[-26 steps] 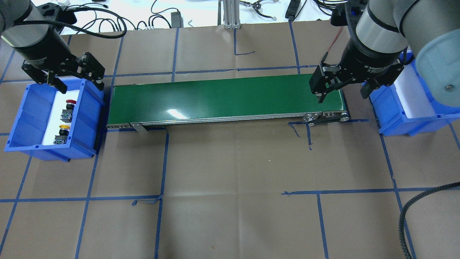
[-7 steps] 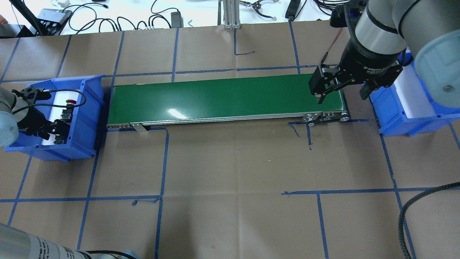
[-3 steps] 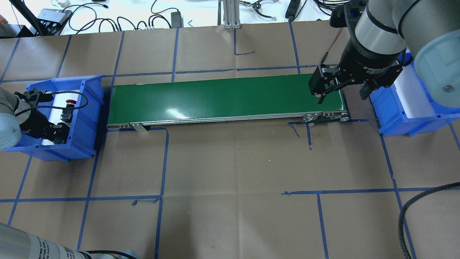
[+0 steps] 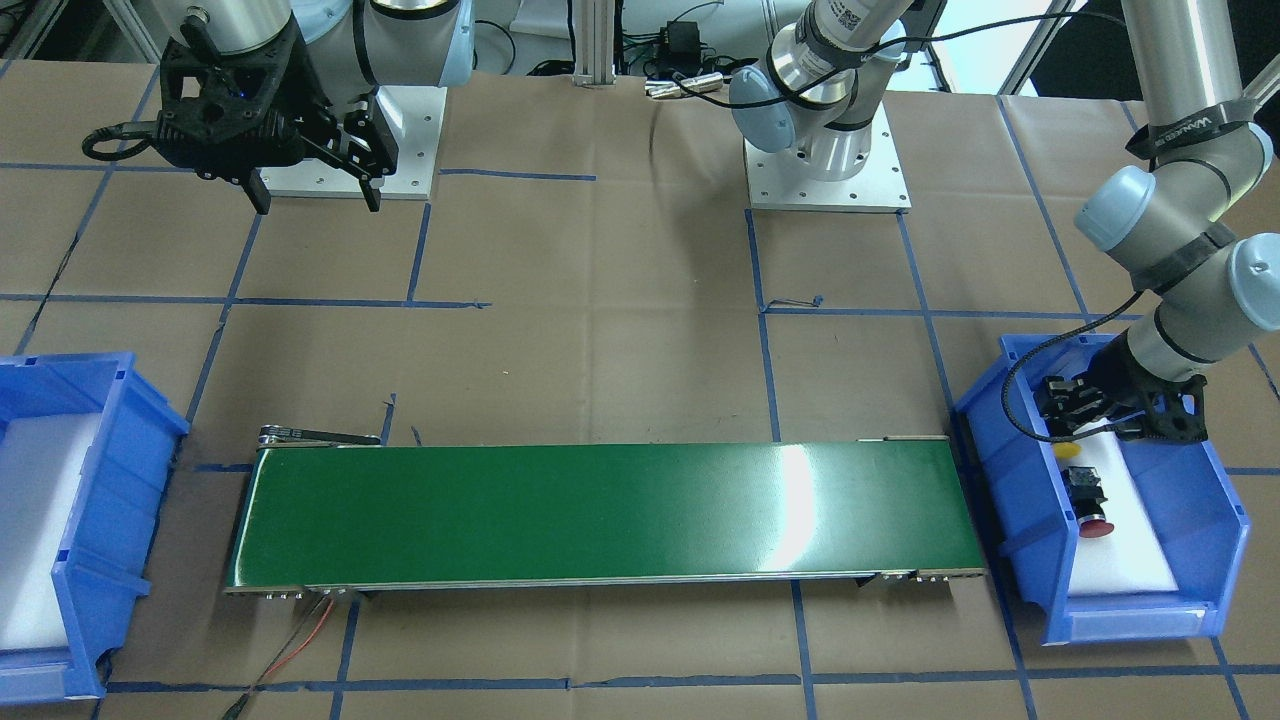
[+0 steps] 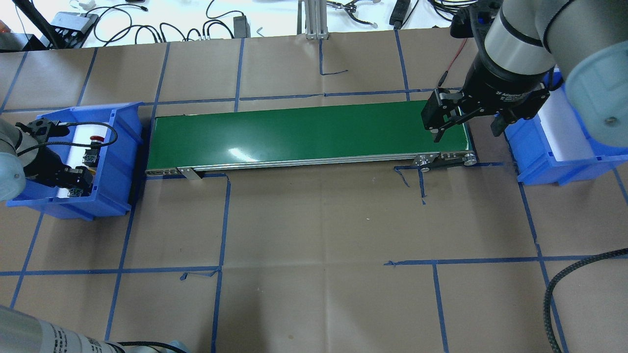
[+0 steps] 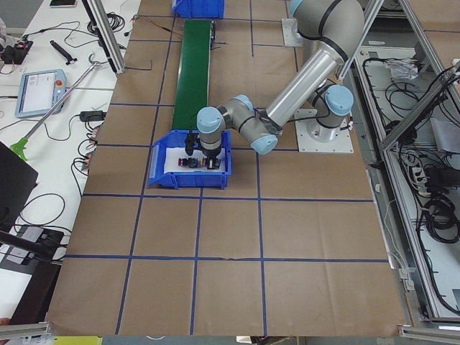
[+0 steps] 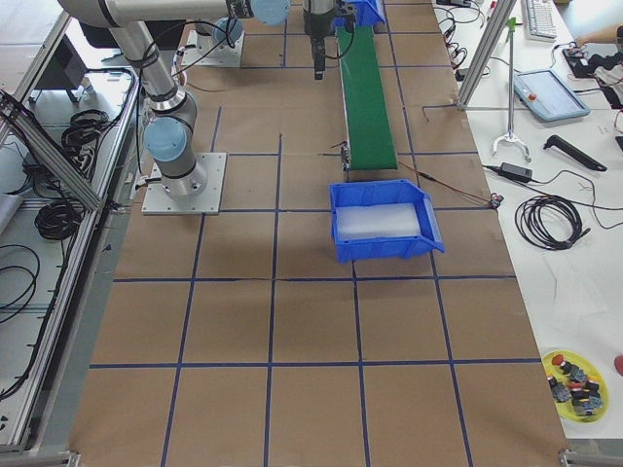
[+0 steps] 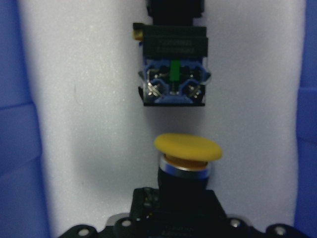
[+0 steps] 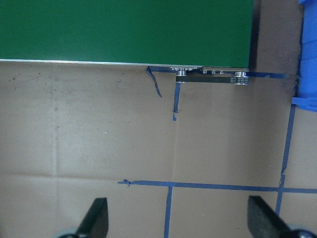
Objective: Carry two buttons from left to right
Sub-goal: 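Close the left gripper on the yellow button and lift it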
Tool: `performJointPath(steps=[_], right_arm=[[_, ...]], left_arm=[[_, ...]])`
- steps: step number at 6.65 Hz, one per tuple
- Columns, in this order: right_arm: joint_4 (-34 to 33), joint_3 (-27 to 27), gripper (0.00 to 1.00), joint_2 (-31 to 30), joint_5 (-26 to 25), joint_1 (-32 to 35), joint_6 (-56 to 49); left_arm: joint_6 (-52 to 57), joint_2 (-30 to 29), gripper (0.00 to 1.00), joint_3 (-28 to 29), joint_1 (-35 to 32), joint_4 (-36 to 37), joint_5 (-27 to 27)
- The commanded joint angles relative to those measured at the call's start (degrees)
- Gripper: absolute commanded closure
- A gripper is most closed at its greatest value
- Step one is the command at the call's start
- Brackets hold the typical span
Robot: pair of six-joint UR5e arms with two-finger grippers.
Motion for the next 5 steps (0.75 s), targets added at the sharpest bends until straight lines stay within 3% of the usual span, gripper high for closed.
performJointPath(steps=[1, 3, 5], right_arm=[[0.0, 0.0, 0.0, 0.0, 0.0, 0.0, 0.0], [0.0, 0.0, 0.0, 0.0, 0.0, 0.0, 0.0], [0.0, 0.0, 0.0, 0.0, 0.0, 0.0, 0.0]], left_arm=[[0.2, 3.3, 0.89, 3.1, -0.1, -2.9, 0.1], [0.2, 6.1, 0.89, 10.3, -0.1, -15.1, 0.4], [-1.5, 5.3, 0.89, 18.3, -3.1, -22.0, 0.4]])
